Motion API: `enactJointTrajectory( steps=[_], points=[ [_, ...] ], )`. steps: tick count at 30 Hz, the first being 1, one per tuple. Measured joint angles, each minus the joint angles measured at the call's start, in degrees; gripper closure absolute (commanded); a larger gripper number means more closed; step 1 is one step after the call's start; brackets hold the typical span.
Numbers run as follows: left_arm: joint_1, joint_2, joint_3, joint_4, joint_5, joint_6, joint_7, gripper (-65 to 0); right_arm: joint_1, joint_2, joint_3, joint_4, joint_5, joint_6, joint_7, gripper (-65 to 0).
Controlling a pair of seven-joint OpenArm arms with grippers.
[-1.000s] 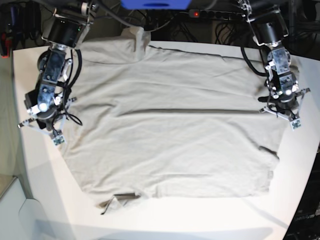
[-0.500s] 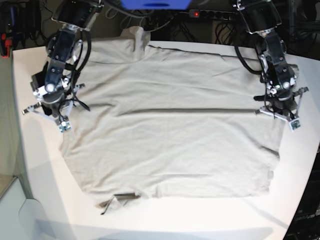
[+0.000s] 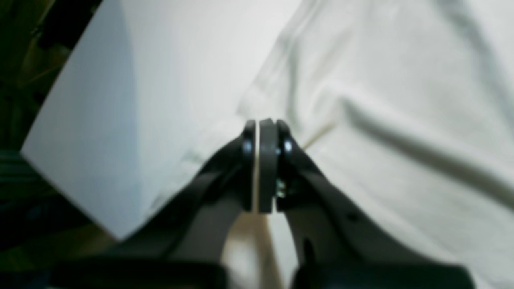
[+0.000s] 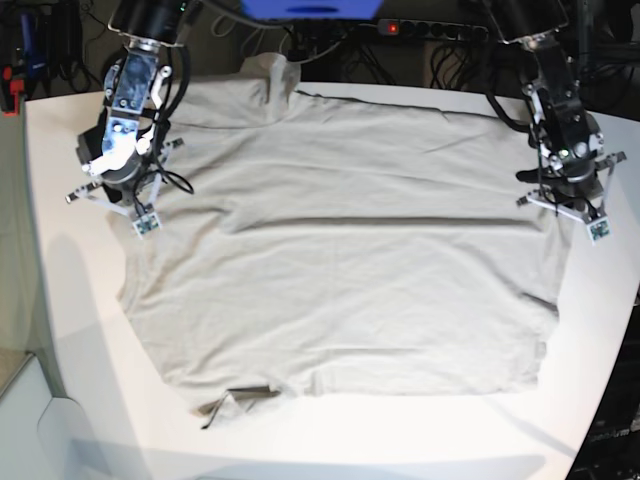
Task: Layout the t-shirt on the table in an organized manner, then fold the t-shirt properly
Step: 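Drag the left gripper along the shirt side toward the shoulder, then pull both held shoulder edges outward away from each other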
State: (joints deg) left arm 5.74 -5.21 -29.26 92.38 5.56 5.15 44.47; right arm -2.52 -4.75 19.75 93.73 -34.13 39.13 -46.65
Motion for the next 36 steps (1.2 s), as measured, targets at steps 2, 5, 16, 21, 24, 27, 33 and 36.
enactJointTrajectory(
  steps=[2, 5, 16, 21, 24, 27, 33, 36],
  points=[
    [-0.02, 0.00, 0.07, 0.04, -0.02, -0.02, -0.15, -1.6, 0.00, 0.00, 0.00, -0.04, 0.02, 0.00, 0.22, -0.2],
    [0.63, 0.00, 0.11, 0.44, -0.15, -0.02, -0.55, -1.6, 1.11, 0.11, 1.73, -2.08, 0.11, -0.15, 1.75, -0.2],
    [1.40, -0.02, 0.09, 0.42, -0.04, -0.02, -0.50, -1.5, 6.93, 5.68, 7.89, -10.32, 1.53, -0.28, 4.33, -0.2],
    [1.42, 0.00, 0.09, 0.42, -0.04, -0.02, -0.48, -1.8, 6.86, 5.38, 7.96, -9.18, 1.31, -0.15, 2.86, -0.2],
    [1.46, 0.00, 0.09, 0.44, -0.04, -0.02, -0.02, -1.9, 5.31, 4.61, 7.87, -6.01, 1.01, -0.02, 0.85, -0.2],
    [2.95, -0.02, 0.09, 0.70, -0.17, -0.04, -0.07, -1.9, 4.33, 4.48, 7.82, -3.26, 0.24, 0.02, -0.66, -0.2],
    [7.45, 0.28, 0.39, 4.50, -0.04, -0.04, 0.17, -1.9, 3.74, 2.67, 7.63, 2.69, 0.26, 0.02, -0.48, -0.2],
    [7.48, 0.28, 0.42, 2.64, -0.22, -0.04, -0.76, -1.9, 3.23, 1.73, 7.56, 5.31, 0.46, 0.02, -0.20, -0.2]
  ],
)
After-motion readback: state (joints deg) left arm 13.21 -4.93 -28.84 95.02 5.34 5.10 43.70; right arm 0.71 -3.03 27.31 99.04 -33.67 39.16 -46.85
